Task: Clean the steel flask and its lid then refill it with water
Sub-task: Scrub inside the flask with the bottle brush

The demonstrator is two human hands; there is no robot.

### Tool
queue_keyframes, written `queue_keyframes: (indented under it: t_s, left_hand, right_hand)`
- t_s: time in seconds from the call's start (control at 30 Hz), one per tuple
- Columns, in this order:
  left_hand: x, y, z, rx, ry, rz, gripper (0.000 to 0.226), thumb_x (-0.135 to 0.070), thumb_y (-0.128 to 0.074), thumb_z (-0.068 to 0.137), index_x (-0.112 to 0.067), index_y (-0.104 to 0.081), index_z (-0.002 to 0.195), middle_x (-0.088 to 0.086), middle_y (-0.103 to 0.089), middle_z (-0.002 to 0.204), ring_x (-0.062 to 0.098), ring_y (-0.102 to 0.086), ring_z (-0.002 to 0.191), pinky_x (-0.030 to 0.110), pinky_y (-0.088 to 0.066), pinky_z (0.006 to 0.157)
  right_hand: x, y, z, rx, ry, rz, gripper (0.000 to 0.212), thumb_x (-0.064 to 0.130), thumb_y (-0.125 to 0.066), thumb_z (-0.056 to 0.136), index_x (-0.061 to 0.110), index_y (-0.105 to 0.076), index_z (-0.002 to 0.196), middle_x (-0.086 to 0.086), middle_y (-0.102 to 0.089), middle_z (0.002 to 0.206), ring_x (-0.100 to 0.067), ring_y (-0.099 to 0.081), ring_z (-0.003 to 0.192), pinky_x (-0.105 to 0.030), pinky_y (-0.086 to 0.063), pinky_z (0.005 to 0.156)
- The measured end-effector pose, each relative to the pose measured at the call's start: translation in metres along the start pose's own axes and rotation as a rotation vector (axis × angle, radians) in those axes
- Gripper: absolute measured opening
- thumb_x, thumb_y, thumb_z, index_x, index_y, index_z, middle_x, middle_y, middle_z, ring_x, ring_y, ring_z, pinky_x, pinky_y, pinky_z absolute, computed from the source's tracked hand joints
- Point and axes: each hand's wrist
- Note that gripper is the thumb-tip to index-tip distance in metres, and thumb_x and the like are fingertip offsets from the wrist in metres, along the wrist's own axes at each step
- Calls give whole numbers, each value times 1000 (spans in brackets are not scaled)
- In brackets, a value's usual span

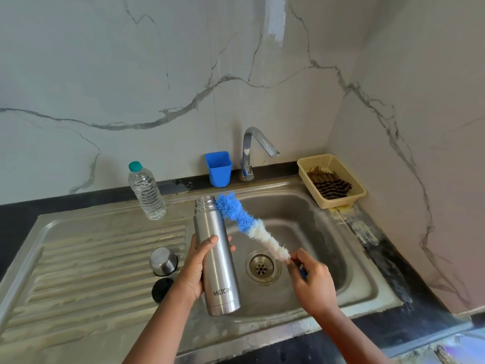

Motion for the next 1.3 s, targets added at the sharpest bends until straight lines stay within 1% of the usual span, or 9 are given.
queue_keyframes:
  t_s: [0.1,0.27,0.47,0.63,0.77,0.9,1.07,1.2,1.3]
  left_hand:
    - [0,0,-1,3,14,-5,112,-47,-94,46,-13,-42,139,23,-67,117,34,-70,93,48,-57,72]
    - [1,-5,-4,44,2,11,109,-47,-92,50,-10,-44,140,26,-67,119,32,-69,97,47,-58,77]
    - [0,-5,2,23,-73,71,81,-39,-82,62,-22,-49,134,25,-66,121,35,-66,99,47,-55,78]
    - [-2,-6,6,9,11,41,95,-53,-87,55,-19,-52,137,32,-57,128,41,-62,103,54,-52,87]
    - [-7,-14,2,-36,-51,95,75,-44,-84,59,-26,-56,126,29,-62,120,37,-65,97,52,-55,82]
    - [-17,-31,-3,-151,-160,437,58,-35,-89,60,-33,-53,105,9,-71,99,20,-71,78,41,-59,69]
    - [-32,-47,-2,-294,-399,967,59,-45,-88,62,-40,-43,99,-15,-66,89,7,-65,71,32,-53,59]
    - [-38,-63,-6,-378,-616,1380,64,-48,-84,59,-34,-44,107,-14,-62,94,12,-57,75,26,-36,54]
    - [-43,-66,-5,-455,-709,1425,63,-44,-85,59,-26,-50,108,-9,-63,93,18,-59,80,28,-33,57]
  right_hand:
    - [2,-1,-4,-2,55,24,29,13,-65,90,30,-48,73,13,-46,56,-13,-36,50,-24,-28,47]
    - [5,-3,-1,-17,-41,54,24,21,-64,92,27,-49,75,9,-49,56,-13,-38,50,-27,-32,48]
    - [10,12,7,-68,71,-27,23,16,-65,91,28,-52,76,16,-51,63,-14,-41,51,-27,-29,45]
    - [10,12,6,-50,196,-3,36,11,-65,89,37,-44,75,16,-47,62,-12,-37,50,-29,-30,45]
    - [10,17,12,-144,107,-87,24,17,-65,90,32,-50,78,16,-50,60,-12,-42,50,-34,-37,44]
    - [9,40,16,-266,286,-231,8,22,-56,92,24,-60,86,14,-57,73,-9,-48,50,-32,-42,37]
    - [1,58,22,-420,423,-391,21,23,-51,95,15,-66,82,7,-57,73,-19,-52,51,-24,-32,37]
    - [9,57,30,-466,467,-474,23,20,-50,96,14,-64,78,4,-54,70,-19,-52,53,-25,-33,37]
    - [9,56,31,-478,484,-487,22,18,-50,96,13,-63,78,3,-53,70,-18,-52,54,-27,-34,35]
Point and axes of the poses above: each hand's wrist, its own z-axis towards the middle knuckle, its own y-axis out of the back of the hand, x = y × z
